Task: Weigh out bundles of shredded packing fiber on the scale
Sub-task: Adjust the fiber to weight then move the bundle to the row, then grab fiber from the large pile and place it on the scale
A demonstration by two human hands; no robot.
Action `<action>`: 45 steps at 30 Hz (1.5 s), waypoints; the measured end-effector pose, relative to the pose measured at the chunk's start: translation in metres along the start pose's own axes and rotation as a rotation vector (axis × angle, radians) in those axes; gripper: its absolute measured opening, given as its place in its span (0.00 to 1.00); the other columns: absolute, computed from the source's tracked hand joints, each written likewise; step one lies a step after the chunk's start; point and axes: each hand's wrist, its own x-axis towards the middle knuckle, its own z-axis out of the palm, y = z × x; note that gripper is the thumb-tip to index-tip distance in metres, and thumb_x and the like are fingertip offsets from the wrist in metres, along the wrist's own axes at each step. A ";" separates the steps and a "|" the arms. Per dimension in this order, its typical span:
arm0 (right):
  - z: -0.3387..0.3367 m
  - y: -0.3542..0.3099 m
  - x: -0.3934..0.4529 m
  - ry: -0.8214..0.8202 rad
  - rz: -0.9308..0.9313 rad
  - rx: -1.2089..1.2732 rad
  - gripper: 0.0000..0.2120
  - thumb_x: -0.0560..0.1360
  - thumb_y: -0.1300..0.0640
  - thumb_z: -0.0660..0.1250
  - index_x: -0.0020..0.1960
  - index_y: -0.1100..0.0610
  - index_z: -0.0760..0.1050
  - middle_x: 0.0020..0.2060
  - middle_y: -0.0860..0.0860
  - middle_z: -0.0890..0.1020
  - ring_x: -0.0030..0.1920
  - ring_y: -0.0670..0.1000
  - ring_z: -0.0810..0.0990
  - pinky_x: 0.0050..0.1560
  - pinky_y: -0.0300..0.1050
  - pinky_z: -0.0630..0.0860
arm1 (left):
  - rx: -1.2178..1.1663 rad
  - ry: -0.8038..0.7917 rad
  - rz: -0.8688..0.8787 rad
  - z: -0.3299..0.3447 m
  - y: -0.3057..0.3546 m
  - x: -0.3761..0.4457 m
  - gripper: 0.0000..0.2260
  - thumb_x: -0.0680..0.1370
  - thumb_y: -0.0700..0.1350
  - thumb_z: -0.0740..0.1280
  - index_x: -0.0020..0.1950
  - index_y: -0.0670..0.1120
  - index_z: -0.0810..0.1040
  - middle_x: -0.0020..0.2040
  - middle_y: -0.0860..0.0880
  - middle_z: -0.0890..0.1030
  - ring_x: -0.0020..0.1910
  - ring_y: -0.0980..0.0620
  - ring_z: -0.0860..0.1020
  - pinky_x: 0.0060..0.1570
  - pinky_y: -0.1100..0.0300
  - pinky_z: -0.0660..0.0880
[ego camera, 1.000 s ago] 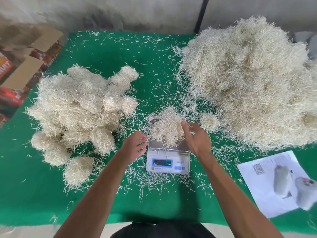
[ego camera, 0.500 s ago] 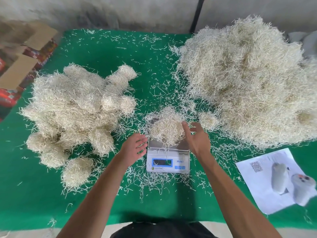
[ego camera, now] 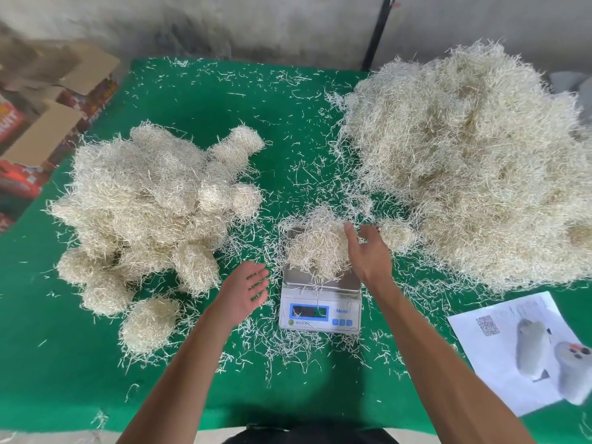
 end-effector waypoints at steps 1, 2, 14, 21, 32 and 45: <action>0.002 0.002 0.000 0.009 0.007 0.024 0.36 0.83 0.31 0.52 0.74 0.60 0.69 0.66 0.56 0.80 0.58 0.56 0.83 0.57 0.52 0.80 | -0.005 0.005 -0.005 -0.001 0.000 0.000 0.15 0.81 0.51 0.64 0.65 0.47 0.78 0.62 0.47 0.81 0.61 0.48 0.78 0.54 0.53 0.77; 0.001 0.006 0.002 0.017 0.015 0.044 0.31 0.85 0.36 0.52 0.72 0.60 0.70 0.65 0.57 0.81 0.57 0.56 0.83 0.55 0.51 0.80 | -0.010 0.005 -0.010 0.001 0.000 0.002 0.15 0.81 0.51 0.64 0.65 0.47 0.78 0.62 0.47 0.81 0.61 0.48 0.78 0.54 0.53 0.77; -0.005 0.032 0.050 -0.017 0.017 0.100 0.19 0.86 0.51 0.59 0.70 0.61 0.73 0.59 0.56 0.83 0.35 0.40 0.77 0.33 0.30 0.72 | 0.352 0.291 0.250 0.079 0.023 0.029 0.07 0.81 0.48 0.63 0.52 0.47 0.78 0.52 0.48 0.82 0.52 0.47 0.81 0.46 0.52 0.79; -0.002 0.056 0.133 -0.174 0.044 -0.052 0.26 0.82 0.63 0.66 0.78 0.61 0.66 0.68 0.60 0.77 0.36 0.42 0.78 0.32 0.29 0.76 | 0.280 0.424 0.234 0.079 0.038 0.069 0.05 0.80 0.45 0.66 0.49 0.47 0.81 0.49 0.49 0.84 0.45 0.48 0.82 0.46 0.49 0.80; 0.030 0.068 0.205 -0.321 0.044 -0.376 0.19 0.81 0.58 0.69 0.71 0.52 0.73 0.70 0.57 0.71 0.48 0.49 0.80 0.41 0.40 0.79 | 0.171 0.499 0.199 0.084 0.054 0.117 0.07 0.79 0.46 0.69 0.44 0.44 0.83 0.39 0.48 0.84 0.37 0.52 0.77 0.41 0.51 0.78; -0.045 -0.037 0.153 -0.120 -0.226 0.107 0.18 0.82 0.54 0.68 0.71 0.54 0.74 0.54 0.49 0.81 0.26 0.47 0.71 0.21 0.39 0.71 | 0.099 0.394 0.207 0.081 0.050 0.068 0.04 0.81 0.43 0.67 0.49 0.44 0.80 0.45 0.50 0.82 0.38 0.53 0.79 0.36 0.58 0.81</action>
